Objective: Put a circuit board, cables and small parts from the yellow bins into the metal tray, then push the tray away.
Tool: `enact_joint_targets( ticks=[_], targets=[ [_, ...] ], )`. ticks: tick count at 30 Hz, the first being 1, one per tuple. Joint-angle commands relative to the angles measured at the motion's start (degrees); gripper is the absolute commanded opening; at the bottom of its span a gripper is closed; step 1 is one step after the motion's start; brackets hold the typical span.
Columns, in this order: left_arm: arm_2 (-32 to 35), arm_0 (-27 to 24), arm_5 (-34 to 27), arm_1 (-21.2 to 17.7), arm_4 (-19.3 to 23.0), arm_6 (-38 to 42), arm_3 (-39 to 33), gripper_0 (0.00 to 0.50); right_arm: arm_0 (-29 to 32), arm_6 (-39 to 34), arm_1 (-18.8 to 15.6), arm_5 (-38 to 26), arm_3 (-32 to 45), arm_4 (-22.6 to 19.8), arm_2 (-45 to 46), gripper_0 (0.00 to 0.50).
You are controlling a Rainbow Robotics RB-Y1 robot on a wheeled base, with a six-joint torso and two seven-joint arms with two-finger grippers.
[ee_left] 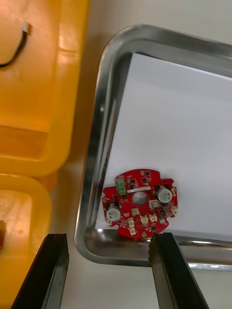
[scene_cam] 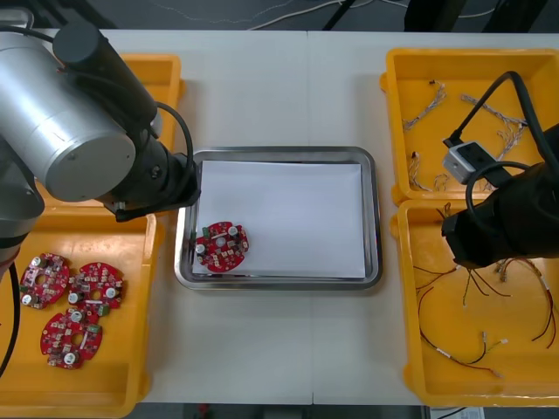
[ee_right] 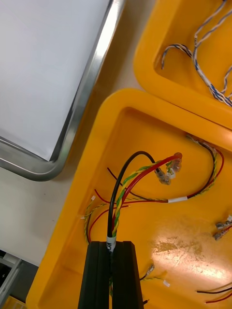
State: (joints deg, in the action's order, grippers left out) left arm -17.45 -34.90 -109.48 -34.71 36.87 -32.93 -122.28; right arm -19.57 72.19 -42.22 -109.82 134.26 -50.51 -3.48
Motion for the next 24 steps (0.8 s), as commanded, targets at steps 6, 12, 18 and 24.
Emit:
enact_joint_targets(
  ticks=[6, 12, 18, 24],
  targets=[
    [6.29, -2.27, -0.52, -7.22, 3.29, -11.81, -0.32, 0.5, -11.89, -0.38, -2.61, -0.18, 1.53, -2.57, -12.25, 0.0],
    [11.3, -2.36, -0.52, -8.88, 5.67, -17.26, 3.63, 0.5, -16.73, 0.06, -2.52, 1.62, -1.02, -7.23, -18.14, 0.0],
    [14.2, -2.36, -0.03, -10.55, 5.23, -22.97, 8.9, 0.5, -22.27, 1.64, -2.52, 5.75, -4.27, -7.5, -25.26, 0.0],
    [17.19, -2.36, 1.02, -10.55, 3.03, -27.19, 13.83, 0.5, -27.01, 8.15, -1.29, 10.06, -9.37, -6.53, -31.06, 0.0]
  ],
)
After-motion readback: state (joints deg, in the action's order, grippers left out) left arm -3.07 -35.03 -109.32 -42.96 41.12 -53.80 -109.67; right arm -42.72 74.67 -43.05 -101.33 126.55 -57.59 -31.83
